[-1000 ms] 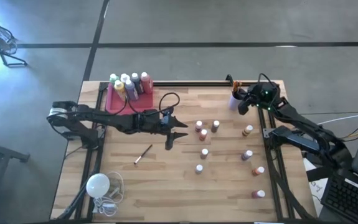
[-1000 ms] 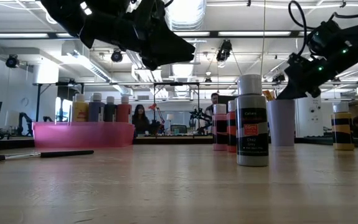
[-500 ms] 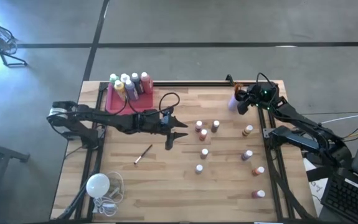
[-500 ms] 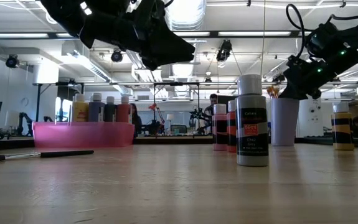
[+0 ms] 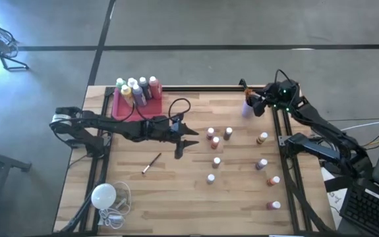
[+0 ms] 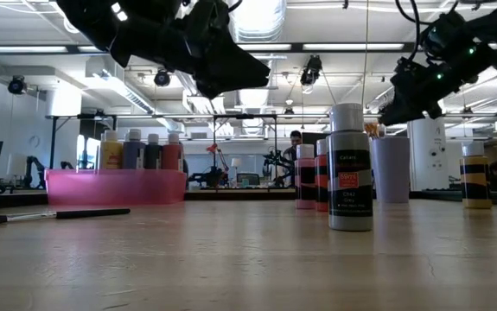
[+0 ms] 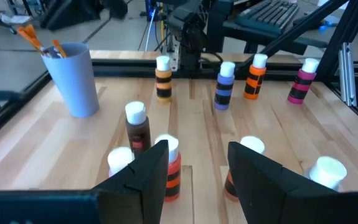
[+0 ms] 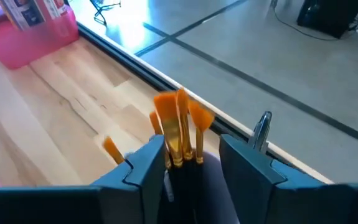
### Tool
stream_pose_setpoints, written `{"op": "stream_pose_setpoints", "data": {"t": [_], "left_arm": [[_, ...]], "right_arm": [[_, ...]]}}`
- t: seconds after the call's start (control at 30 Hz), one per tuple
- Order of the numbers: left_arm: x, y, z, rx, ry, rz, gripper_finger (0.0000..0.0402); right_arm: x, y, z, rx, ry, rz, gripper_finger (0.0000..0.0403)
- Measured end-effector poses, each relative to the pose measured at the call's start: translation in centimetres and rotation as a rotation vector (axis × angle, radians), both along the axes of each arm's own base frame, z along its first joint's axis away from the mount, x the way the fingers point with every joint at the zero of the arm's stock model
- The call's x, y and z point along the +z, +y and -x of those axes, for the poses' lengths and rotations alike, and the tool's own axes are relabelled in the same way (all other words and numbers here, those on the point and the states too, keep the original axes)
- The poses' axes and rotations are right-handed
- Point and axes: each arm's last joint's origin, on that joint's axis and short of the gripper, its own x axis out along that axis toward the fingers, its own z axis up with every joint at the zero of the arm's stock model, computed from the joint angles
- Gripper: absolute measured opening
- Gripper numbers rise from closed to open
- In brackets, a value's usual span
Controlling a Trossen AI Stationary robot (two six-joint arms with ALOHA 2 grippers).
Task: Pick & Place Paint Supplies
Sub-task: Put the silver paint brush into the purple cup
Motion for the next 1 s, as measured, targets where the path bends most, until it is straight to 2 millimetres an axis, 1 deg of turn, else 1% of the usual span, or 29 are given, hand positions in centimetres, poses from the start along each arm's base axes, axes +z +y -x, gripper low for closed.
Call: {"op": "stream_pose_setpoints", "data": {"t": [0.17, 0.3, 0.5, 0.6, 0.77, 0.9, 1.0], "left_arm": [[-0.5, 0.0, 0.1, 0.009, 0.052, 0.034, 0.0172], [-0.6, 0.0, 0.2, 0.011, 0.066, 0.045, 0.0172], [-1.5, -0.1, 0.5, 0.017, 0.168, 0.064, 0.0172], [-1.8, -0.4, 1.0, 0.014, 0.252, 0.079, 0.0172], [-1.5, -2.1, 2.2, 0.025, 0.424, 0.116, 0.0172], [-1.1, -4.6, 3.5, 0.094, 0.550, 0.123, 0.0172], [-0.7, -6.5, 4.6, 0.189, 0.626, 0.143, 0.0172]], "right_arm": [[2.6, 0.3, -0.1, 0.029, -0.028, -0.005, 0.0151], [4.5, 1.2, -0.5, 0.120, -0.086, 0.019, 0.0133], [6.9, 3.6, -0.9, 0.249, -0.156, 0.114, 0.0089], [7.5, 5.1, -1.1, 0.329, -0.186, 0.151, 0.0066], [7.5, 7.0, -1.4, 0.440, -0.214, 0.174, 0.0038], [7.1, 7.9, -2.0, 0.487, -0.210, 0.169, 0.0029], [7.0, 8.2, -2.9, 0.498, -0.207, 0.183, 0.0030]]}}
